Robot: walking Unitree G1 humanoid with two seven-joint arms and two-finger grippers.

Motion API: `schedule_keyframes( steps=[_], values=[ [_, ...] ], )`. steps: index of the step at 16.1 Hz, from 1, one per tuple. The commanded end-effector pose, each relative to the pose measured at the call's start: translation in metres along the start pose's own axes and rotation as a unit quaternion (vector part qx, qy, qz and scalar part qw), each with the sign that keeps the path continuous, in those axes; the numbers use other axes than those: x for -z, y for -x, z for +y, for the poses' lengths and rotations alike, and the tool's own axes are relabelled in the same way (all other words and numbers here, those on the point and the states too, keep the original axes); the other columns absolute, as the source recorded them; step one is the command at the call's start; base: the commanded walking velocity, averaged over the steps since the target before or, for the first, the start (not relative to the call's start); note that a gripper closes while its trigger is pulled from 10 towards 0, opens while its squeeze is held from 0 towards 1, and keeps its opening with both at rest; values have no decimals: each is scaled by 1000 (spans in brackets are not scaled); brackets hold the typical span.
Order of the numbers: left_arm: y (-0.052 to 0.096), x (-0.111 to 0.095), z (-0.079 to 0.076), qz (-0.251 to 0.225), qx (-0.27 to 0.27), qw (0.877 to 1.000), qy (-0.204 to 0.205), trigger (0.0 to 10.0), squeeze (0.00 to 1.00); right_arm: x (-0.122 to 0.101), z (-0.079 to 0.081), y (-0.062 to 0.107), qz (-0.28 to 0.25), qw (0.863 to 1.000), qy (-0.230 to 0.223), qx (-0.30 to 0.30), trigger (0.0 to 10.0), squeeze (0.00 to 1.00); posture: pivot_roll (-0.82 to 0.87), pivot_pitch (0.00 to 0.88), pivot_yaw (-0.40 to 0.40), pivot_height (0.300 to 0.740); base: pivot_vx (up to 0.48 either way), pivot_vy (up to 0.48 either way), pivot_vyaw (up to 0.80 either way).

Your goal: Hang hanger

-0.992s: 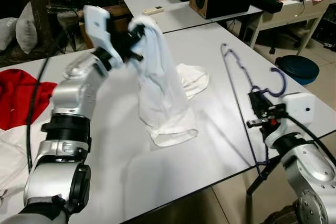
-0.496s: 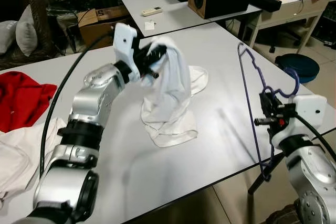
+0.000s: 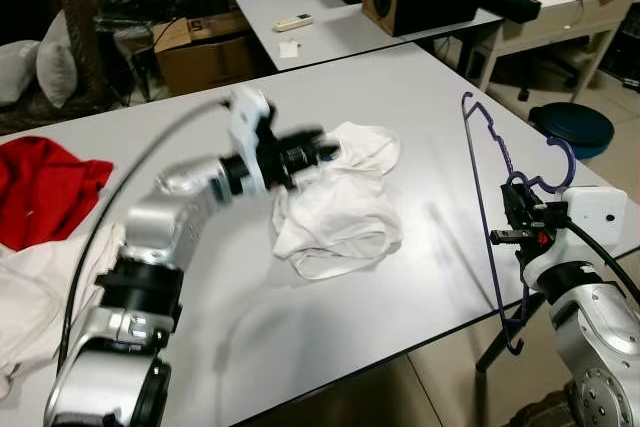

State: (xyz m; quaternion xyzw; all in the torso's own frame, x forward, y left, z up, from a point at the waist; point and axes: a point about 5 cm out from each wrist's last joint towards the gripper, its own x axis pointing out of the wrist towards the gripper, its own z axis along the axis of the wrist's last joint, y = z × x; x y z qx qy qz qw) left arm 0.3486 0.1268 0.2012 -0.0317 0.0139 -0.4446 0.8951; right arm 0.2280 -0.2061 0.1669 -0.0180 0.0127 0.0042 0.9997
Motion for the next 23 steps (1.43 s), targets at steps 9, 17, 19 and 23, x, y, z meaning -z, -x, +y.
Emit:
schedule_keyframes(
  steps=[9,17,19,23],
  values=[
    [12,48,-3,42,-75,996,-9,10000,0,0,-5,30,24,999,31,-6,10000,0,-105,0,200,740,0,0,0],
    [55,65,-16,-6,-248,967,-50,10000,0,19,13,18,38,999,21,18,10000,0,-89,0,137,740,0,-1,-293],
    [50,70,-18,-7,-264,964,-25,10000,0,23,9,18,51,997,52,15,10000,0,-93,0,131,740,0,-240,0],
    [47,78,-2,26,-278,960,-2,10000,1000,19,2,19,40,999,26,-13,10000,0,-99,0,124,740,0,0,0]
  ],
)
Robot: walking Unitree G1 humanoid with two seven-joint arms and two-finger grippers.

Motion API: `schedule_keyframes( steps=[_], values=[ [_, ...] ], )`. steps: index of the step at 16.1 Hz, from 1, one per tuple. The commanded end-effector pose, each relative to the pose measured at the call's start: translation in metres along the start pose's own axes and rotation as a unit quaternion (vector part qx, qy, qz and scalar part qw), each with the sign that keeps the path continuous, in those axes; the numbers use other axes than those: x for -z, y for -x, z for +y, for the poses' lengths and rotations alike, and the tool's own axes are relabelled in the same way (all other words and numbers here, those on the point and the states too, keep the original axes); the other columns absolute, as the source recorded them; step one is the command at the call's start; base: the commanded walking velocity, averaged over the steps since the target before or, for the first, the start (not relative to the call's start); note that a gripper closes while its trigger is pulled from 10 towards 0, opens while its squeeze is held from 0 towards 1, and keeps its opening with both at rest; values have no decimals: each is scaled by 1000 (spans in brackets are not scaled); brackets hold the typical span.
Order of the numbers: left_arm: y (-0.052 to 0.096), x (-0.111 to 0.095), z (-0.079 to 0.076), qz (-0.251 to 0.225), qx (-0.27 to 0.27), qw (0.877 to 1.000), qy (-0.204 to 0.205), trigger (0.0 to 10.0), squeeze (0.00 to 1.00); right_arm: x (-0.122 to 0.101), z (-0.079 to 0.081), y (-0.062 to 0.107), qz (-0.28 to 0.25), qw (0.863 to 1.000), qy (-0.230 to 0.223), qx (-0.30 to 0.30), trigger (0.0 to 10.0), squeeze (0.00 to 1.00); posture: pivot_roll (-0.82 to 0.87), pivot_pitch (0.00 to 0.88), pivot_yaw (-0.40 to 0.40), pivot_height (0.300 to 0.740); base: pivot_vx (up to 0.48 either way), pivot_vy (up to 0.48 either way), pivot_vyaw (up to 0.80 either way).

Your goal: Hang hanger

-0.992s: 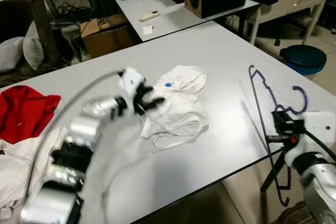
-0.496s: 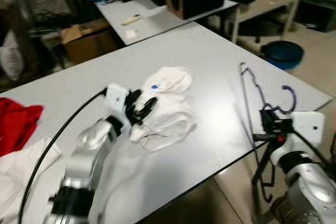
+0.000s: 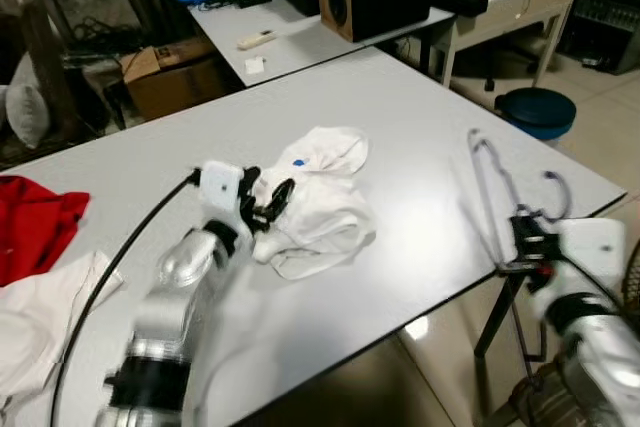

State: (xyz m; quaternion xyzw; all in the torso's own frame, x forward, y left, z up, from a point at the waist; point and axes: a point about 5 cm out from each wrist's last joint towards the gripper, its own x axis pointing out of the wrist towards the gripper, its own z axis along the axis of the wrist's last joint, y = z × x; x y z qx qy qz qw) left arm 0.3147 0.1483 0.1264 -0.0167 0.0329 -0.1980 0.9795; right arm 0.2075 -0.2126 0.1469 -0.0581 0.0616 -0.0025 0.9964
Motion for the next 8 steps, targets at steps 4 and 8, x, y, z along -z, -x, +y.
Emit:
schedule_keyframes(
  steps=[4,8],
  values=[
    [-10,12,23,55,-38,997,36,10000,1000,-6,9,-4,-6,998,-5,-58,10000,0,-109,0,122,740,0,0,0],
    [-19,28,12,84,3,986,144,10000,0,-1,14,-7,20,996,-10,-85,10000,0,-107,0,104,740,0,0,0]
  ],
)
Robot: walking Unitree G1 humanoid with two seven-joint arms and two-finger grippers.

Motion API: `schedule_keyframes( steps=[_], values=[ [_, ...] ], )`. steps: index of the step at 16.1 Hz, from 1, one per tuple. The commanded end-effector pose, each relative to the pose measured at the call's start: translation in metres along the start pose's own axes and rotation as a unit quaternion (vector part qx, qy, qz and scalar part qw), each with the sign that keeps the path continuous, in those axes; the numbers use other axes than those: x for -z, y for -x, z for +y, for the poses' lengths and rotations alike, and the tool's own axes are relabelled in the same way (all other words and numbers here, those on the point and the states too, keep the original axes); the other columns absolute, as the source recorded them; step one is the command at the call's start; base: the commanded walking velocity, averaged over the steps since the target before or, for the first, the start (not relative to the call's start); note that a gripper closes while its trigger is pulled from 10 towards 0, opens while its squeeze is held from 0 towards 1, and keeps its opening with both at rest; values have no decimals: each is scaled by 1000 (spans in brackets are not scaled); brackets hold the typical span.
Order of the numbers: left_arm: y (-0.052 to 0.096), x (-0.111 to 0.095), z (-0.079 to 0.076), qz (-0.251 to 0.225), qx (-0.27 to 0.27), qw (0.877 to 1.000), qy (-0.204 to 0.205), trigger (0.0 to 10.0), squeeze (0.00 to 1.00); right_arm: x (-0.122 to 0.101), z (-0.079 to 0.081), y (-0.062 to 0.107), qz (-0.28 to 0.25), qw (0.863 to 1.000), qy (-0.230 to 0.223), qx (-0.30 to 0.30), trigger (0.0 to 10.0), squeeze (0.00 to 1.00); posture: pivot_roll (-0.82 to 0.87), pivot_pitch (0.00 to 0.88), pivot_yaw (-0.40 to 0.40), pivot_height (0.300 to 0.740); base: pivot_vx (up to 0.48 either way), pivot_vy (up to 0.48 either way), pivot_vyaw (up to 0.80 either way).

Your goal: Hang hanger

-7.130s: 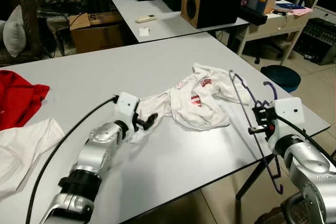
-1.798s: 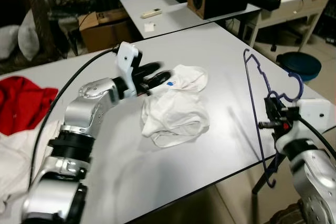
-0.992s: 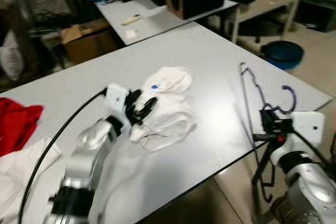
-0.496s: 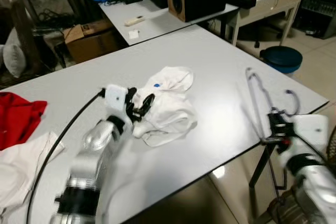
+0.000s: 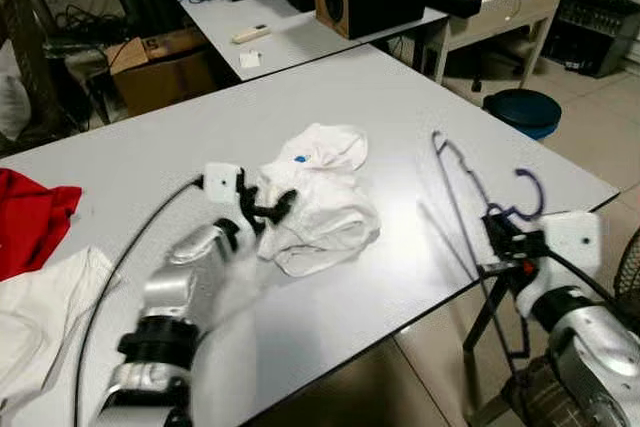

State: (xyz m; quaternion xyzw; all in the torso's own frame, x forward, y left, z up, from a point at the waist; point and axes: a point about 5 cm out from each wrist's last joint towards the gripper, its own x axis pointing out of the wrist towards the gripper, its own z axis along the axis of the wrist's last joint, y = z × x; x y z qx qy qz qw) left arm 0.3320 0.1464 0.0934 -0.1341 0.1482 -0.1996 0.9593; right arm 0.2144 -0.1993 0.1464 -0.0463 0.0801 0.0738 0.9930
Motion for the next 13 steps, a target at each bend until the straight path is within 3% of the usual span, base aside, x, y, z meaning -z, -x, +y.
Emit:
schedule_keyframes(
  steps=[1,2,4,13],
  values=[
    [0,-2,2,-3,3,1000,11,10000,0,2,1,-1,11,1000,-2,-13,10000,0,-107,0,94,740,0,0,0],
    [0,5,2,11,9,1000,2,10000,0,3,1,-2,15,1000,0,-17,10000,0,-110,0,84,740,0,0,0],
    [2,10,1,15,8,1000,4,0,0,1,0,-4,17,1000,1,-22,10000,0,-105,0,70,740,0,0,0],
    [3,8,1,1,29,999,15,0,0,2,2,-6,25,999,14,-29,10000,0,-101,0,78,740,0,0,0]
  ],
)
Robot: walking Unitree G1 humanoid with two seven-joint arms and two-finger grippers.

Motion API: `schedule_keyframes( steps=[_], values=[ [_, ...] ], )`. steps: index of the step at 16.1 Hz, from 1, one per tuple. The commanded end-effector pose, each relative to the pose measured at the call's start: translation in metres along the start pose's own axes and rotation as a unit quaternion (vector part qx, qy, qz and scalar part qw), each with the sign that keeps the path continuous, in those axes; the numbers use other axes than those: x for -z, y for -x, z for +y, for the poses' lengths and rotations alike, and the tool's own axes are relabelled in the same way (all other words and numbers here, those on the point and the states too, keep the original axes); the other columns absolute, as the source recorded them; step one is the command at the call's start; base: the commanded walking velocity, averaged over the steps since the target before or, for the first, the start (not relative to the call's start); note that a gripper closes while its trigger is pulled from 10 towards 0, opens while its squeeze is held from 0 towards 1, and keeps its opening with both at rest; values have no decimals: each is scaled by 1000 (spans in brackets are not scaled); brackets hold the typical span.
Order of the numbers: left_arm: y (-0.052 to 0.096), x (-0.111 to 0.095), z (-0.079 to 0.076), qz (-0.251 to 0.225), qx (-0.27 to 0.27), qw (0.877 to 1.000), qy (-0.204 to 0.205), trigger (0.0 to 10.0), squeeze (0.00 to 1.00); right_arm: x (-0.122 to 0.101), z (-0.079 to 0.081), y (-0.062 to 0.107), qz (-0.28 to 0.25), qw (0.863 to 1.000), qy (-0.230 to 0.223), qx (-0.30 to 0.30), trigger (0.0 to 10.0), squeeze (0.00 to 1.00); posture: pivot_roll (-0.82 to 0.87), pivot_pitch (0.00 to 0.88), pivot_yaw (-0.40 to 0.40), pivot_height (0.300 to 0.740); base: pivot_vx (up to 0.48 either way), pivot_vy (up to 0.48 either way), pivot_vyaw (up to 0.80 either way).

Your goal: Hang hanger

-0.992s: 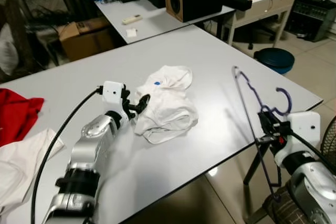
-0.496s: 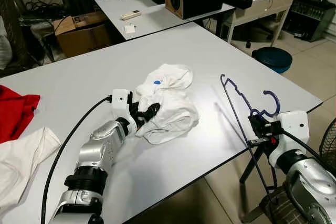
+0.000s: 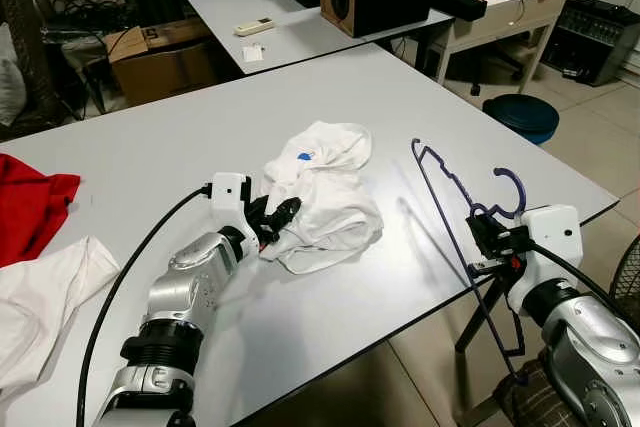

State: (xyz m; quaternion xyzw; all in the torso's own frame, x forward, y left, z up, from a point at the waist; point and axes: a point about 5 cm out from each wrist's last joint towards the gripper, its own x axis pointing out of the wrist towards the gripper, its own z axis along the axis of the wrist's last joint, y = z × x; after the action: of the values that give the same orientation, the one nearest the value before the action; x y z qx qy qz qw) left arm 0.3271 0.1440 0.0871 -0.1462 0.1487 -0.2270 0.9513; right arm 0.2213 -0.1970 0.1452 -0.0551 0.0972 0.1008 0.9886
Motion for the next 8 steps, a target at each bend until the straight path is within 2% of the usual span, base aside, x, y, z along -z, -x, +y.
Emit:
schedule_keyframes(
  steps=[1,4,8],
  values=[
    [1,0,2,-2,3,1000,7,0,0,3,1,1,8,1000,5,-1,10000,0,-102,0,79,740,0,0,0],
    [0,3,-2,2,24,1000,6,0,0,3,1,2,8,1000,9,1,10000,0,-104,0,83,740,0,0,0],
    [-3,-6,-1,-22,17,1000,13,0,0,3,1,2,7,1000,10,6,10000,0,-106,0,92,740,0,0,0]
  ],
)
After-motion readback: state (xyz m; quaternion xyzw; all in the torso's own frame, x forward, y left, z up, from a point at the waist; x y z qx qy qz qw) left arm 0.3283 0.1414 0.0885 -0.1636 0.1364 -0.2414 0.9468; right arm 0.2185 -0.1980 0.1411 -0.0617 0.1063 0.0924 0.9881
